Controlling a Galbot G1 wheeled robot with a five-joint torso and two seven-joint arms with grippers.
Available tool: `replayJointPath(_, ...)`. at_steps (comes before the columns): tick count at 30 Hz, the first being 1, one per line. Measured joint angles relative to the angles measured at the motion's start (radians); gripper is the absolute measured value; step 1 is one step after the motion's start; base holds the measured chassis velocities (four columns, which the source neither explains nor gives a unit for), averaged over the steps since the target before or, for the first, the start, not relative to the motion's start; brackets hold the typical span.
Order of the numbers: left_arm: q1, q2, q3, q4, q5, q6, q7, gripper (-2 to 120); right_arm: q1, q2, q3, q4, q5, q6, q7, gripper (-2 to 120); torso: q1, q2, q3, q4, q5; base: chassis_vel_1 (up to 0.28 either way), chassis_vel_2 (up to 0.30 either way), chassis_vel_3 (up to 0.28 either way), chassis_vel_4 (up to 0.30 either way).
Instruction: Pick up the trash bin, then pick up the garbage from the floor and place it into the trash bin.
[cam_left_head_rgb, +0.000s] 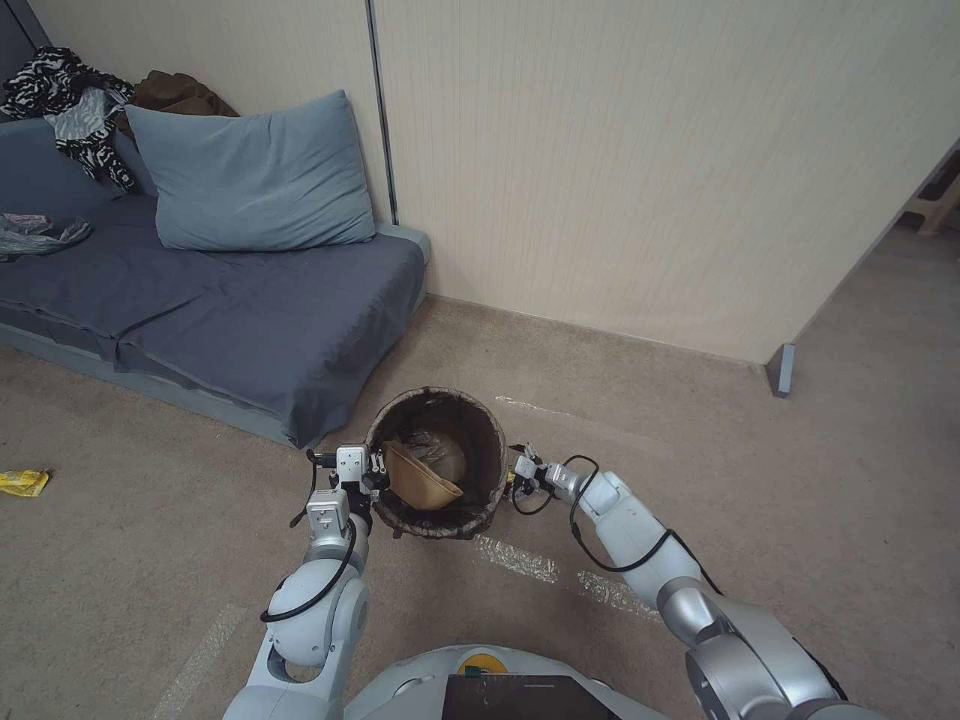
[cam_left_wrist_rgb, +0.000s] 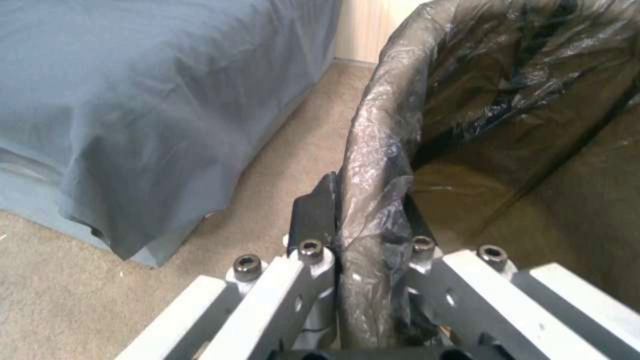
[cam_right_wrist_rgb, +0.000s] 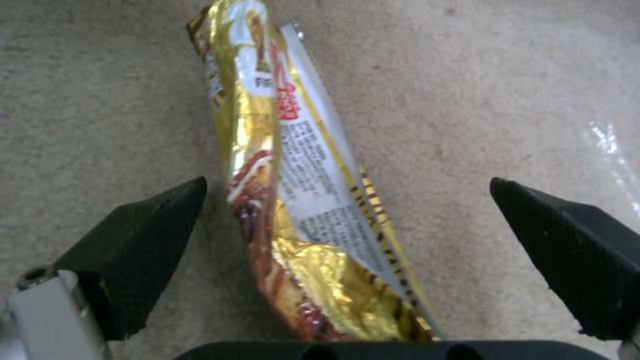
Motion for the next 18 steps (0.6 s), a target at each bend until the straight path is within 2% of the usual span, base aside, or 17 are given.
replayJointPath(2,0.002,-0.001,0.000,0.000,0.001,0.000,0.000,5,0.000,0.007,-0.002,-0.017,0.009,-0.004,0.000,98,0.000,0.000,0.000,0.0001,0.0001,0.000,0.000,0.000,0.000)
replayJointPath(3,0.002,-0.001,0.001,-0.001,0.002,-0.001,0.000,5,0.000,0.010,-0.002,-0.022,0.015,-0.006,0.000,92,0.000,0.000,0.000,0.0001,0.0000,0.000,0.000,0.000,0.000)
replayJointPath(5,0.003,-0.001,0.000,-0.002,0.002,-0.001,0.000,5,0.000,0.012,-0.002,-0.025,0.019,-0.008,-0.001,89,0.000,0.000,0.000,0.0000,0.0001,0.000,0.000,0.000,0.000)
replayJointPath(6,0.003,-0.001,0.000,-0.003,0.002,-0.001,0.000,5,0.000,0.013,-0.002,-0.027,0.021,-0.008,-0.002,82,0.000,0.000,0.000,0.0001,0.0001,0.000,0.000,0.000,0.000)
replayJointPath(7,0.003,-0.001,0.000,-0.003,0.002,-0.001,0.000,5,0.000,0.013,-0.002,-0.027,0.021,-0.008,-0.002,82,0.000,0.000,0.000,0.0001,0.0001,0.000,0.000,0.000,0.000)
replayJointPath(9,0.003,-0.002,0.000,-0.003,0.002,-0.001,0.000,5,-0.003,0.013,-0.002,-0.027,0.022,-0.009,-0.002,72,0.000,0.000,0.000,0.0001,0.0000,0.000,0.000,0.000,0.000)
replayJointPath(10,0.003,-0.002,0.000,-0.003,0.002,-0.001,0.000,5,-0.003,0.013,-0.002,-0.027,0.022,-0.009,-0.002,72,0.000,0.000,0.000,0.0001,0.0000,0.000,0.000,0.000,0.000)
replayJointPath(11,0.003,-0.002,0.000,-0.003,0.002,-0.001,0.000,5,-0.005,0.013,-0.002,-0.027,0.022,-0.009,-0.002,65,0.000,0.000,0.000,0.0000,0.0001,0.000,0.000,0.000,0.000)
replayJointPath(15,0.003,-0.002,0.000,-0.003,0.002,-0.001,0.001,5,-0.007,0.013,-0.001,-0.027,0.022,-0.009,-0.003,56,0.000,0.000,0.000,0.0000,0.0001,0.000,0.000,0.000,0.000)
replayJointPath(18,0.003,-0.002,0.000,-0.003,0.002,-0.001,0.001,5,-0.009,0.010,0.002,-0.026,0.023,-0.009,-0.002,39,0.000,0.000,0.000,0.0001,0.0001,0.000,0.000,0.000,0.000)
